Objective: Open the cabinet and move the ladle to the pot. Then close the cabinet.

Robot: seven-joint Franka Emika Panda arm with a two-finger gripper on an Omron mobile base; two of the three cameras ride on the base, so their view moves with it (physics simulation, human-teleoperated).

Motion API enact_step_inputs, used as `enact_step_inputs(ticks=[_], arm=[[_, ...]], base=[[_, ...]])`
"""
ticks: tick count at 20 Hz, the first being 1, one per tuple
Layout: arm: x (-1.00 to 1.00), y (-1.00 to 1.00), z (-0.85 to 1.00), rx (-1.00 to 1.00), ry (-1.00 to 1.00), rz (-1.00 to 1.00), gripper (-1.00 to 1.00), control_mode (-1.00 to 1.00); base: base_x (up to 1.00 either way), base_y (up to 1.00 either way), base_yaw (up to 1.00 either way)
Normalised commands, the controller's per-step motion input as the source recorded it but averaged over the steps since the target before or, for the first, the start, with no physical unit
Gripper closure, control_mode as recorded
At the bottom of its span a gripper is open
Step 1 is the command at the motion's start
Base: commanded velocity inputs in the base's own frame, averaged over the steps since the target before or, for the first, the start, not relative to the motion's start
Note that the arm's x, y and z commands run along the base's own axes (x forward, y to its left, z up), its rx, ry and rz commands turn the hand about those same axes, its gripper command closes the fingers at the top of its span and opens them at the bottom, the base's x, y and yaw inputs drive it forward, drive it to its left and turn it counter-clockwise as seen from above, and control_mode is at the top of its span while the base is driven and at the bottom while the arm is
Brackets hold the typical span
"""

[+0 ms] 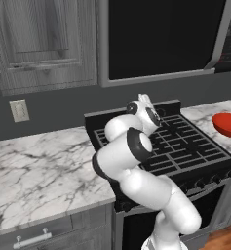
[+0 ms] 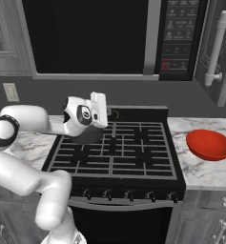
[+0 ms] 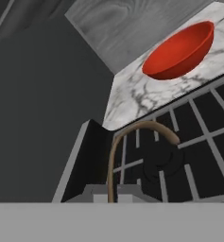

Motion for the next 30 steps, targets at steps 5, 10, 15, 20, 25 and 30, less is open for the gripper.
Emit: enact_step_inputs(ticks=[5, 10, 15, 20, 25, 30], arm=[[0.11, 0.14, -0.19, -0.02, 0.03, -0.06, 1.0, -1.0], [0.01, 0.02, -0.22, 0.0, 0.06, -0.06, 1.0, -1.0], [0.08, 0.0, -0.19, 0.0, 0.05, -0.06, 1.0, -1.0], [0.16, 0.02, -0.19, 0.0, 0.06, -0.07, 1.0, -1.0], [0.07, 0.07, -0.18, -0.01, 0.08, -0.07, -1.0, -1.0], [0.0, 0.0, -0.02, 0.0, 0.03, -0.06, -1.0, -1.0]], base=[[0.0, 0.0, 0.0], [0.0, 0.0, 0.0], [0.0, 0.0, 0.0], [0.0, 0.0, 0.0], [0.0, 0.0, 0.0], [0.0, 0.0, 0.0]])
